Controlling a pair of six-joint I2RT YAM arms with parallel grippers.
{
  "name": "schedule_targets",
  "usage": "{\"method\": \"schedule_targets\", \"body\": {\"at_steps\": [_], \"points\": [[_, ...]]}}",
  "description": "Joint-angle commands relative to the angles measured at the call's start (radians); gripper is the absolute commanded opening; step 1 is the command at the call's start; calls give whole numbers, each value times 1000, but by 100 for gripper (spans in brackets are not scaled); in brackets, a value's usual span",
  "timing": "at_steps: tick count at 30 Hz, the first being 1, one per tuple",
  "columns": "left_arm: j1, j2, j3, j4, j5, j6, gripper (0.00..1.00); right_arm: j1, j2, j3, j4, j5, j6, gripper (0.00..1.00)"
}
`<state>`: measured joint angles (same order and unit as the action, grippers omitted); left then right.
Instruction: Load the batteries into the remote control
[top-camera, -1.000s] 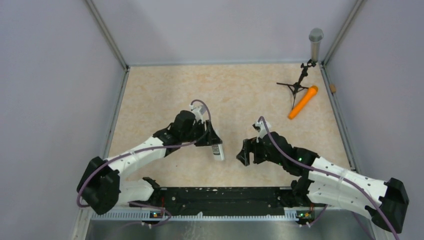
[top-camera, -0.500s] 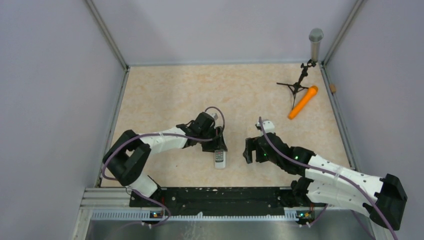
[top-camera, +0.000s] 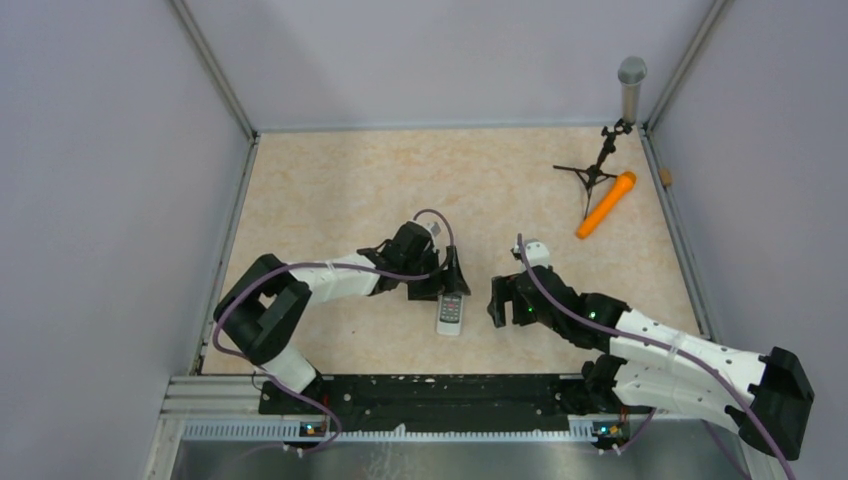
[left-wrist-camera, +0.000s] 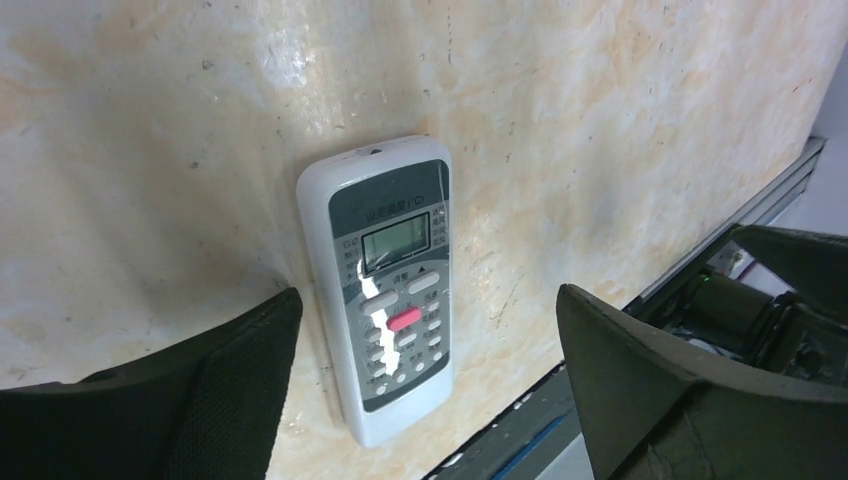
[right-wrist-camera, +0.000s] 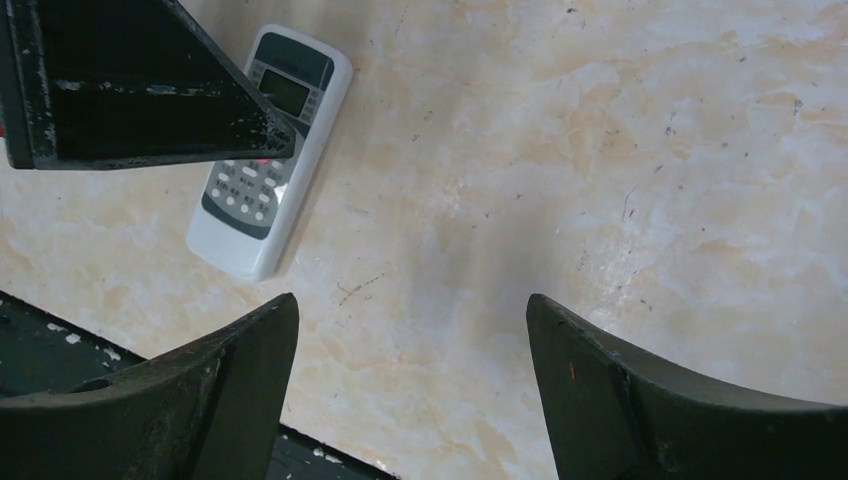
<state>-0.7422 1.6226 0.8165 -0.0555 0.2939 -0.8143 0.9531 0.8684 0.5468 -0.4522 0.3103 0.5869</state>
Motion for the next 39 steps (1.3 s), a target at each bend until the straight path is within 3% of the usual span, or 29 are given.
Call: {"method": "schedule_targets", "body": {"at_steps": [1,8,16,32,39], "points": [[-3,-55,-26,7,-30,14,99,-7,-24,70,-4,15,-11,82],[-3,-185,-50,-34,-57,76,99,-6,-24,129,-51,97,3,82],[-4,-414,-9,-230,-161,183,99,-6,24,205,-116,256,76,86],[-4,-924,23,-449,-463,347,99,-7,-95,206,-41,216,-52,87],[-3,-1070,18,-501,-454,324,99,-6,-219,127,49,137,-107,86]]}}
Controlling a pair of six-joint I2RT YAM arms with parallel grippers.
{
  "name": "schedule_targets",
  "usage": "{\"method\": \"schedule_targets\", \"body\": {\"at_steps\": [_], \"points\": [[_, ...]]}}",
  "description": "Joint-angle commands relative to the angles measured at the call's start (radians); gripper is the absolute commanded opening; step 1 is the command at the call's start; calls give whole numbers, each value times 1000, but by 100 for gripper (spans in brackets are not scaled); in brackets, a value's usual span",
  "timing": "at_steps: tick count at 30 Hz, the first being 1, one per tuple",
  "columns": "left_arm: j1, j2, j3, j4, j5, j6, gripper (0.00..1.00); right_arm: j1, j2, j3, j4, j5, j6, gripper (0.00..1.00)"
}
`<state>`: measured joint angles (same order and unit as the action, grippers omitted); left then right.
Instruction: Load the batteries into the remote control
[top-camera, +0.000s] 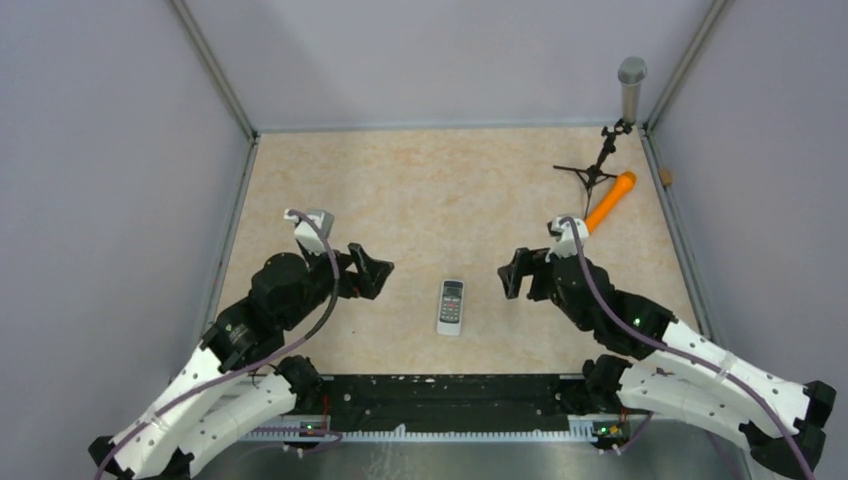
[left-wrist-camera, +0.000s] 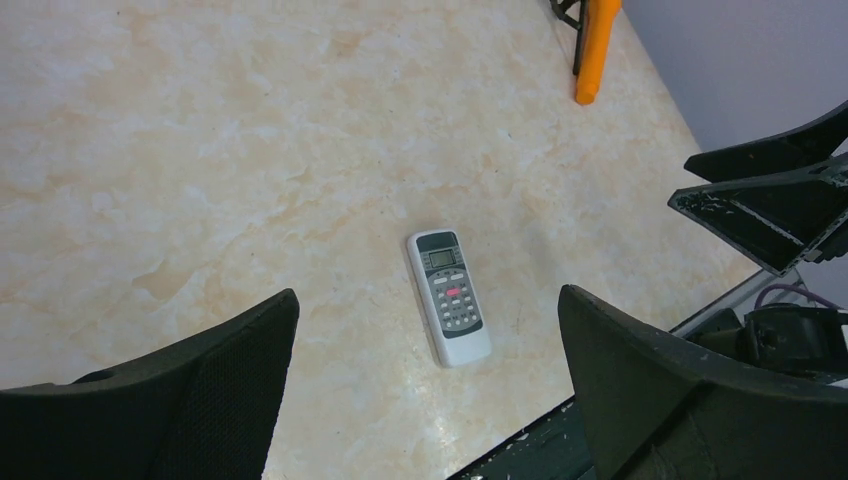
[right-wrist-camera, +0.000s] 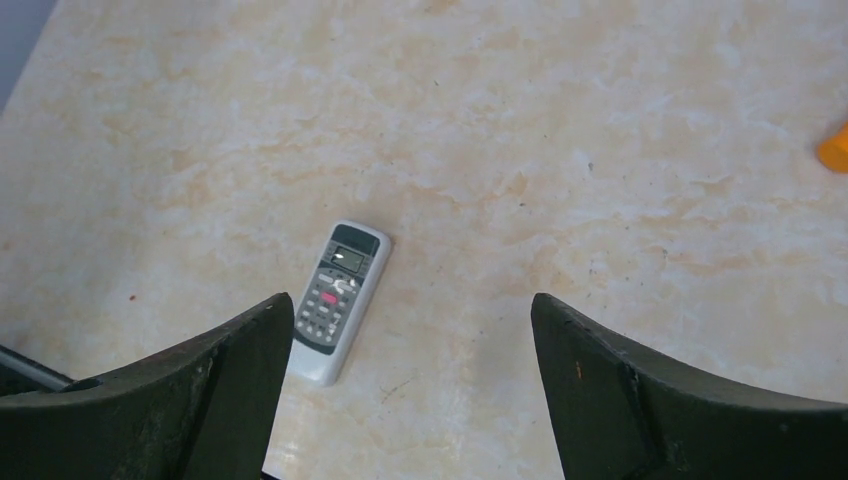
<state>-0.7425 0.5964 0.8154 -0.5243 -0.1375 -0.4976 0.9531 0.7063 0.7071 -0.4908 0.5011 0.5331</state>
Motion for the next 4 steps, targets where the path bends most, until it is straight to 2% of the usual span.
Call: {"method": "schedule_targets", "body": {"at_steps": [1,4], "points": [[-3,-50,17,-37,-23,6,99,-5,-59,-40,94,-66,-56,85],[-3,-56,9,-43,-32,3,99,-5,-30,-27,77,-27,-29,87]]}}
